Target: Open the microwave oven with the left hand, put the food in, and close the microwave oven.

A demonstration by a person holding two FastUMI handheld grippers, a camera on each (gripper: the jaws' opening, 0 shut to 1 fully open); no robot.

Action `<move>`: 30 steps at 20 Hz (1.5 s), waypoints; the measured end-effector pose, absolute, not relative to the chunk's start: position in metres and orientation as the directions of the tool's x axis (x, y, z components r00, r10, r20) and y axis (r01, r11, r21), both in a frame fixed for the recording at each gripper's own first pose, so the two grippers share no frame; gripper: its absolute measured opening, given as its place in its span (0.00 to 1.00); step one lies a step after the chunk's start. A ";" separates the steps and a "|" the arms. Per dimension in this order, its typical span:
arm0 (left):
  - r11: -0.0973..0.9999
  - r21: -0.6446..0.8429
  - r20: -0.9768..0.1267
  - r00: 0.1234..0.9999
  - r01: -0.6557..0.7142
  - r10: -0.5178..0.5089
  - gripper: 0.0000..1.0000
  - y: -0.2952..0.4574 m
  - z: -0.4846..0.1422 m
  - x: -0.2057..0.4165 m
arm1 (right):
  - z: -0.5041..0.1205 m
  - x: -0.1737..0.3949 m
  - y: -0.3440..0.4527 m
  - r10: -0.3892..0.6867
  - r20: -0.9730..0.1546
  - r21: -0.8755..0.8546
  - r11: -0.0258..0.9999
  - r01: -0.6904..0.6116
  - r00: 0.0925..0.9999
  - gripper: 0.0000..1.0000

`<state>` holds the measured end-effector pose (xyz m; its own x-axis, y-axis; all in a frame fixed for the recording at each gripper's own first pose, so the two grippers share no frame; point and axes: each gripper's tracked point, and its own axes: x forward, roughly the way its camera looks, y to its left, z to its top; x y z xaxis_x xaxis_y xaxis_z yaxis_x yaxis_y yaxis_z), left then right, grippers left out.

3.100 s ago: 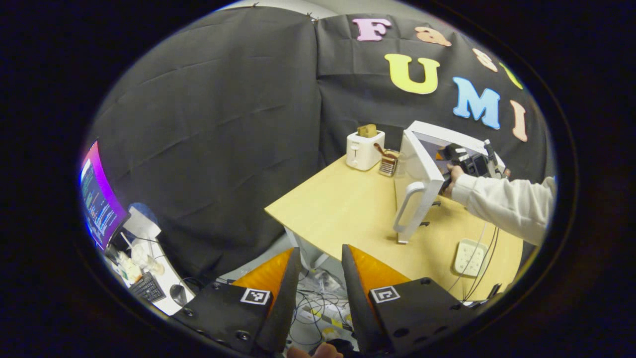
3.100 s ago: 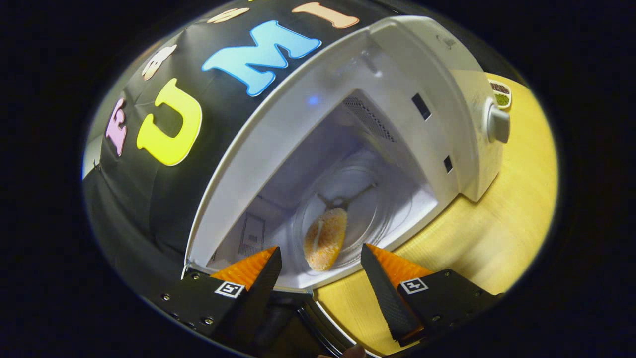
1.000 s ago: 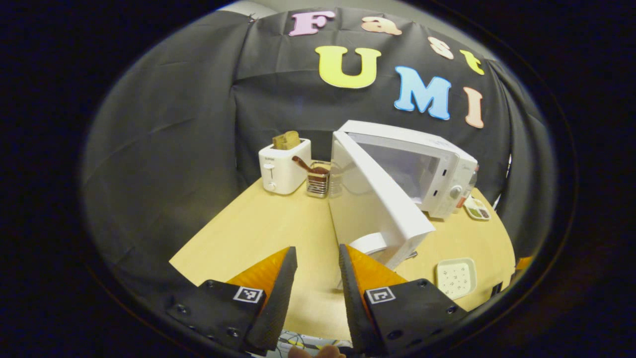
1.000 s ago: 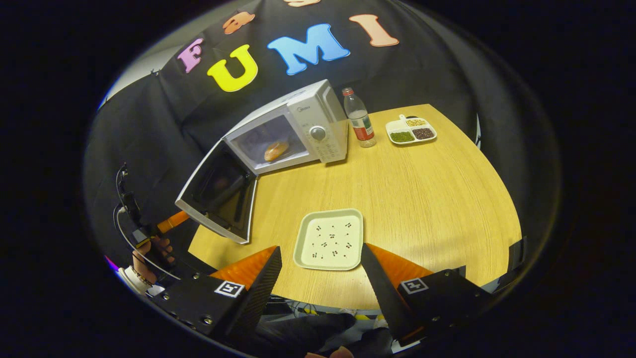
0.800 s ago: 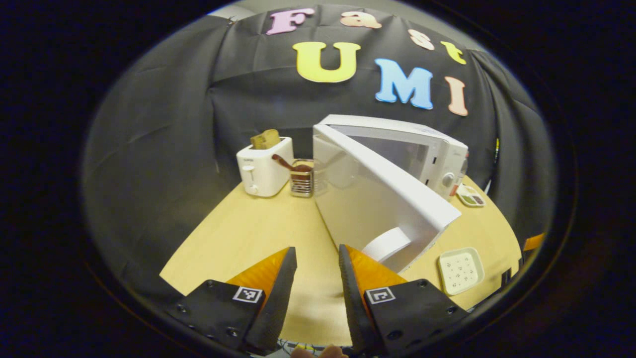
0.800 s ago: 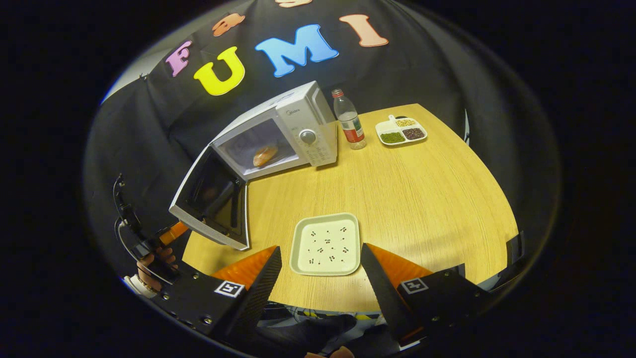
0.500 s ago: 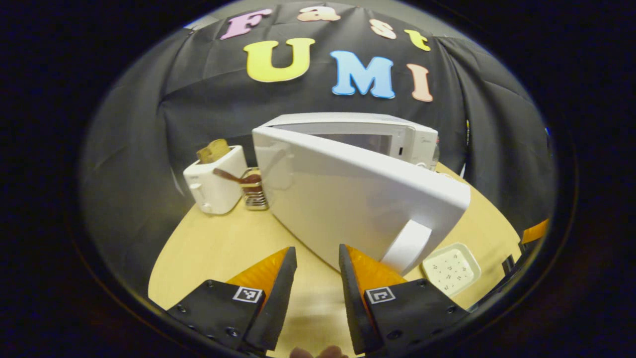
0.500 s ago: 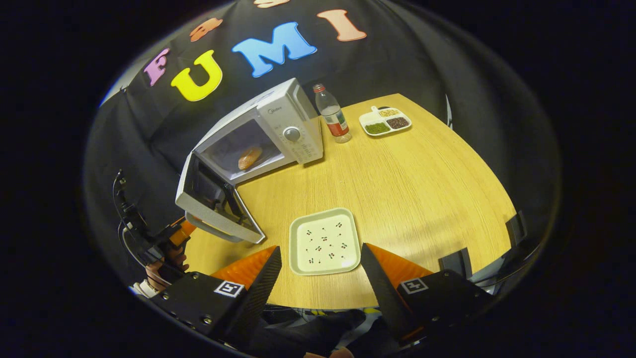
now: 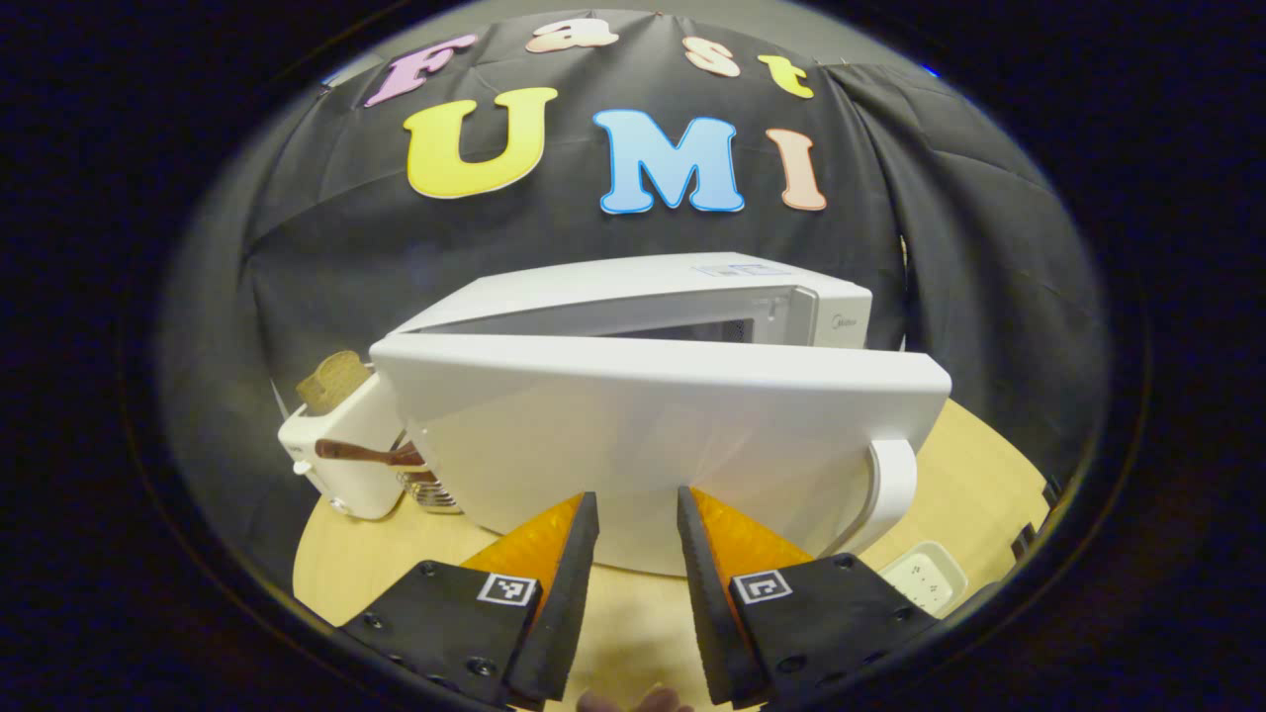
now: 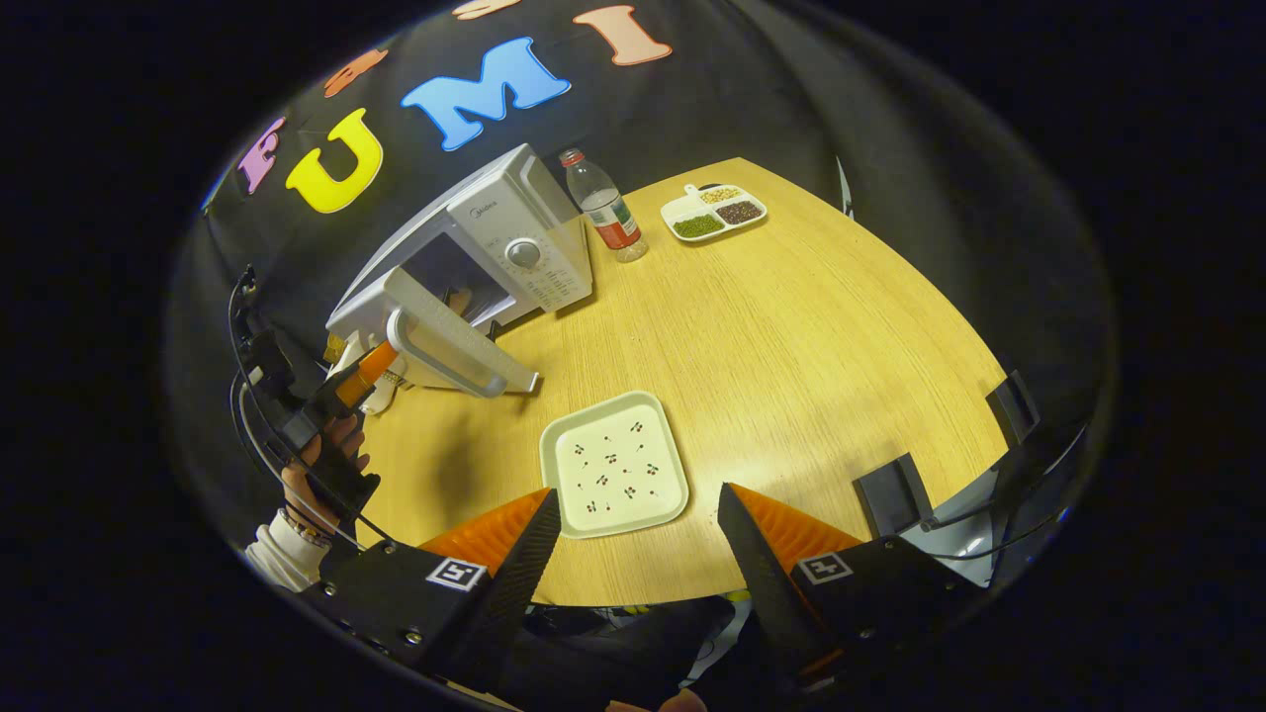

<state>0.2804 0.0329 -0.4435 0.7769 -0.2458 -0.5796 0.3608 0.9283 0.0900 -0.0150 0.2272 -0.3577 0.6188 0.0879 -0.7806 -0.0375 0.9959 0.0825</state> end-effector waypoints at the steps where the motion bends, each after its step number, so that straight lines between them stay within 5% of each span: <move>1: 0.926 0.089 -0.571 0.780 0.366 -0.254 0.58 0.026 -0.444 0.290 | -0.356 -0.012 0.225 0.080 -0.780 0.081 0.996 -0.026 0.620 0.98; 12: 0.951 -0.063 -0.529 0.798 0.302 -0.288 0.58 -0.014 -0.437 0.344 | -0.352 0.003 0.203 0.036 -0.808 0.061 0.998 0.022 0.589 0.98; 19: 0.948 0.024 -0.541 0.802 0.317 -0.254 0.59 -0.021 -0.430 0.339 | -0.331 -0.008 0.191 0.083 -0.784 0.076 0.996 -0.038 0.616 0.98; 25: 0.965 0.054 -0.541 0.820 0.258 -0.188 0.66 -0.029 -0.378 0.233 | -0.308 -0.010 0.169 0.210 -0.739 0.161 0.978 -0.136 0.640 0.98; 30: 0.994 0.057 -0.588 0.808 0.096 -0.044 0.59 -0.005 -0.339 0.092 | -0.298 -0.011 0.151 0.313 -0.721 0.163 0.944 -0.288 0.618 0.98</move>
<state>0.0915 -0.0054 -0.3388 0.8079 -0.0444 -0.5876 0.0964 0.9937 0.0574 -0.0105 0.1515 -0.2980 0.6179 0.3133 -0.7212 -0.2881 0.9436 0.1630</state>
